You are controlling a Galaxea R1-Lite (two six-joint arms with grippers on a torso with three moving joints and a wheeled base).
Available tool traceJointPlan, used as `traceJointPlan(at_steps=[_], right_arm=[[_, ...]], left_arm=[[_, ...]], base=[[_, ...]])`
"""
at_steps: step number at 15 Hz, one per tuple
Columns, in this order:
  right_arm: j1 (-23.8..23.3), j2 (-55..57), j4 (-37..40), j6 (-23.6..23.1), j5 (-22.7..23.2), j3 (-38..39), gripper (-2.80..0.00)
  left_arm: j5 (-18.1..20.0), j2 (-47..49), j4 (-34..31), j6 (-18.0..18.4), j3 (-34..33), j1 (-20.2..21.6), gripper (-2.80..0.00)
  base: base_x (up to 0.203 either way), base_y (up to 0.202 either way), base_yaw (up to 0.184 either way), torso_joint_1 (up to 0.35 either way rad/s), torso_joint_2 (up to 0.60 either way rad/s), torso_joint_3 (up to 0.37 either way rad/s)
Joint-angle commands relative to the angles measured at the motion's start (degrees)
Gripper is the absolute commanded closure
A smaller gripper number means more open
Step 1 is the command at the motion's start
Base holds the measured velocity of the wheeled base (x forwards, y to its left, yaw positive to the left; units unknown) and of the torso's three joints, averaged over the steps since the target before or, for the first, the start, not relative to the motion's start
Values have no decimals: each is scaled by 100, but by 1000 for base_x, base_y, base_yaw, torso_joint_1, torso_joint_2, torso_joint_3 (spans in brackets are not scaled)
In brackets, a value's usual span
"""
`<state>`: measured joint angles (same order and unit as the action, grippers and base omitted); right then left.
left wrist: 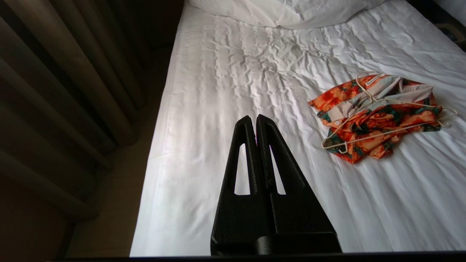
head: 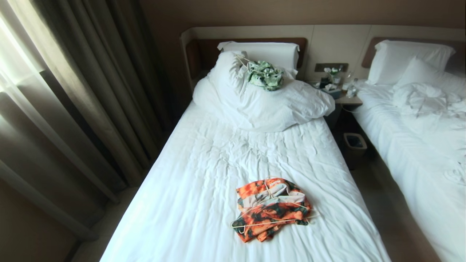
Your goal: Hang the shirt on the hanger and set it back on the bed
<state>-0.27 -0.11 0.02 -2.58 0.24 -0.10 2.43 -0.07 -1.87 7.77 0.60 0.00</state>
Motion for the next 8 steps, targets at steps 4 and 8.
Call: traceJointPlan(at_steps=[4, 8], right_arm=[[0, 2, 6, -12, -5, 10, 0], [0, 2, -2, 177, -24, 10, 0]], left_arm=[[4, -1, 2, 6, 2, 0, 0], [4, -1, -4, 6, 2, 0, 0]], base=[[0, 0, 0, 0, 0, 0], [0, 0, 0, 0, 0, 0]])
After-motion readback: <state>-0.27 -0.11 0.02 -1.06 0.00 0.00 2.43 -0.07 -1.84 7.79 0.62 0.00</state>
